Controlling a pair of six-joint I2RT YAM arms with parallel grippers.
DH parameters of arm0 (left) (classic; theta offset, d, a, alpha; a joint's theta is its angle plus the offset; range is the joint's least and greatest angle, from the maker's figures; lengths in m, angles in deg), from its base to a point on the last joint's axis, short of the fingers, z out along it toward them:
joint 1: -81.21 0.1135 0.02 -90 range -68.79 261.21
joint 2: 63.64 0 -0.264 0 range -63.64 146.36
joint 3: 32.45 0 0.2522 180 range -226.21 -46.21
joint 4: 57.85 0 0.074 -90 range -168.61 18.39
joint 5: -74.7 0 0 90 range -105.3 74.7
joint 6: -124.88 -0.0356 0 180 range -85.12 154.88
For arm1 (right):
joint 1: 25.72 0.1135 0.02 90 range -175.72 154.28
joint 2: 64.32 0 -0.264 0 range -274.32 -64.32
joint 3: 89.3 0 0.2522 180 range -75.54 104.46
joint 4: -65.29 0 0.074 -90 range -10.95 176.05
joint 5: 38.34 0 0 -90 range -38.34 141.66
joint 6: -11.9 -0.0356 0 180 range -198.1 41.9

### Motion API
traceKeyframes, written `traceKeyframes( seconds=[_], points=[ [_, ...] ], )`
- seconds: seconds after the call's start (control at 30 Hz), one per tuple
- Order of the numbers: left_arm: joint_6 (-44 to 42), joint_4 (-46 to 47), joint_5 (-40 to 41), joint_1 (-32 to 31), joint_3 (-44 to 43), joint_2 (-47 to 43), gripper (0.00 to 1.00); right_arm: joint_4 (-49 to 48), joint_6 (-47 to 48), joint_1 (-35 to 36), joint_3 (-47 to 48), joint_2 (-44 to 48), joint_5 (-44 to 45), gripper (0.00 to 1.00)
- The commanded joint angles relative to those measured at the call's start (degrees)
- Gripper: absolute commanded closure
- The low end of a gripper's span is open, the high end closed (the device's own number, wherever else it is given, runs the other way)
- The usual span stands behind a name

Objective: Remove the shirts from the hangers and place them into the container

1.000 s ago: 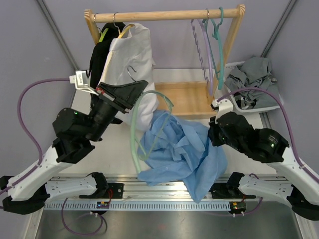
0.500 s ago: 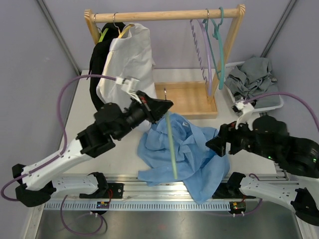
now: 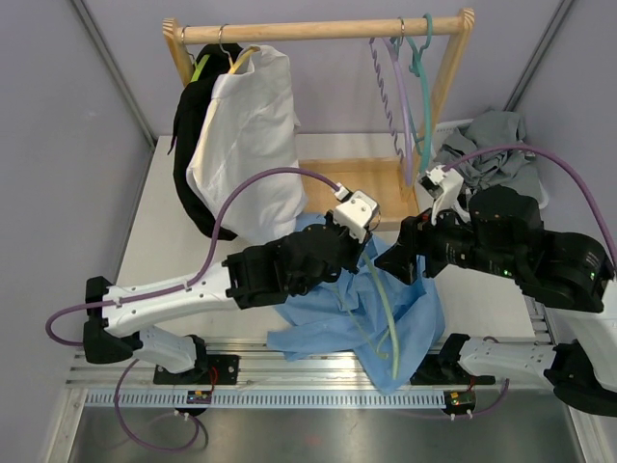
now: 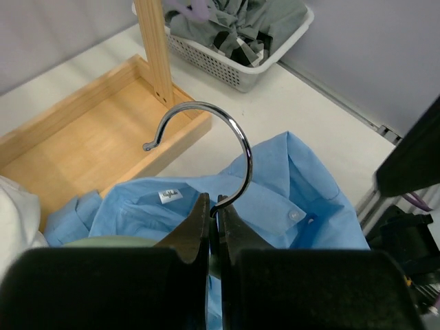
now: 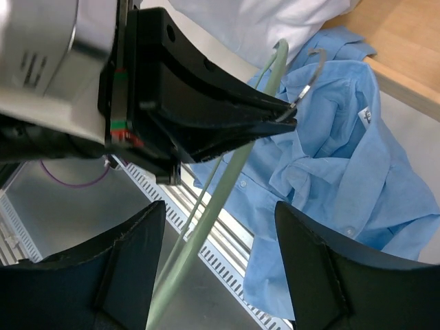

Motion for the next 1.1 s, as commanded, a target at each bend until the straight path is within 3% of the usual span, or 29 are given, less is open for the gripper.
traceKeyframes(
  seconds=[0.0, 0.4, 0.63, 0.73, 0.9, 0.93, 1.0, 1.07],
  points=[
    [-6.2, 1.2, 8.2, -1.0, -5.4, 1.6, 1.0, 0.6, 1.8, 0.0, 2.1, -0.8, -2.5, 0.28],
    [-9.7, 2.4, 13.2, -1.1, -8.3, 3.1, 1.0, -0.1, 0.7, 0.0, -3.1, -0.1, -2.5, 0.33],
    [-10.5, 3.4, 13.6, -1.0, -10.0, 3.3, 1.0, -3.0, -0.3, -0.1, -9.4, 0.7, -5.0, 0.42],
    [-9.6, 3.3, 12.6, -1.1, -11.1, 3.6, 1.0, -4.2, -0.5, 0.0, -10.6, 1.1, -5.2, 0.56],
    [-8.5, 2.5, 12.0, -1.2, -11.9, 4.4, 1.0, -4.4, -0.6, -0.1, -10.4, 1.6, -3.7, 0.95],
    [-8.1, 2.6, 11.5, -1.1, -11.8, 4.3, 1.0, -4.2, -0.5, -0.1, -10.2, 1.7, -3.4, 1.0],
    [-7.6, 2.7, 10.9, -1.2, -11.4, 3.7, 0.98, -4.1, -0.4, 0.0, -9.9, 2.0, -2.7, 1.0],
    [-7.1, 2.6, 11.1, -1.1, -11.1, 3.1, 0.71, -4.1, -0.2, -0.1, -9.5, 2.1, -2.3, 1.0]
  ],
)
